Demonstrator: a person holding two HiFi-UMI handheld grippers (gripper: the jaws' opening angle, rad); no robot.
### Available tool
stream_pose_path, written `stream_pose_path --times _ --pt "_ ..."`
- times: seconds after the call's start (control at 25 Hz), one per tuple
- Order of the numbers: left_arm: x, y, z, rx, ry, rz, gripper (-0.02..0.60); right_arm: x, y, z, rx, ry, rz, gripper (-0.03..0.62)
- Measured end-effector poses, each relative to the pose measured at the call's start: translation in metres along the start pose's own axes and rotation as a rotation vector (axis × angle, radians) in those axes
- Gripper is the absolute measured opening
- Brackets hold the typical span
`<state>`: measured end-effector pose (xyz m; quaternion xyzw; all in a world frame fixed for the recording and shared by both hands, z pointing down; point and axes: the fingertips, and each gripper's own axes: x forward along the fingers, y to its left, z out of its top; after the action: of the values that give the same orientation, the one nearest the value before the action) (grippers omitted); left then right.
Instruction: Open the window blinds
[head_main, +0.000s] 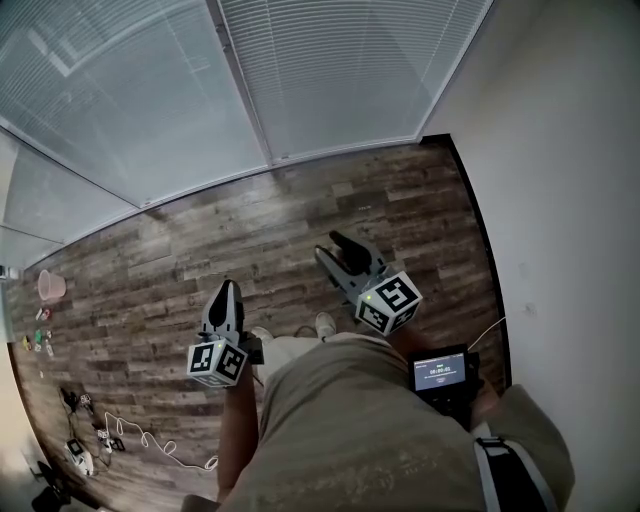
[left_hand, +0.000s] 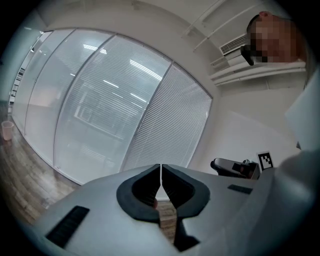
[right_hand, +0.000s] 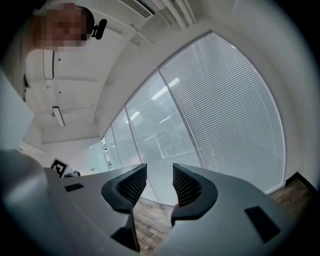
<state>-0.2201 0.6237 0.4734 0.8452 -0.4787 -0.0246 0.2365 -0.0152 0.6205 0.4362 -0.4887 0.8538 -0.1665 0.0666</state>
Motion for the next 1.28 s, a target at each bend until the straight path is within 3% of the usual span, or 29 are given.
stream_pose_path --times 0.16,0.52,0.76,0.96,1.28 --pt "-0.001 0.002 0.005 0.0 -0.002 0.0 0.026 0.001 -0.003 -0.003 0.125 0.02 0.021 0.149" --pt "0.004 0.017 0.004 -0.073 -0.001 -0.004 0.026 0.018 0.003 -0.015 0.044 0.07 0.069 0.144" --pt "0.023 0.052 0.0 -0.094 0.046 -0.024 0.026 0.049 0.001 -0.036 0.054 0.137 0.035 0.116" --pt "0.049 0.065 0.012 -0.072 0.106 -0.097 0.026 0.089 0.0 -0.039 0.057 0.179 0.01 0.112" --pt "0.095 0.091 0.048 -0.058 0.136 -0.215 0.026 0.168 0.003 -0.014 0.015 0.153 -0.032 0.095"
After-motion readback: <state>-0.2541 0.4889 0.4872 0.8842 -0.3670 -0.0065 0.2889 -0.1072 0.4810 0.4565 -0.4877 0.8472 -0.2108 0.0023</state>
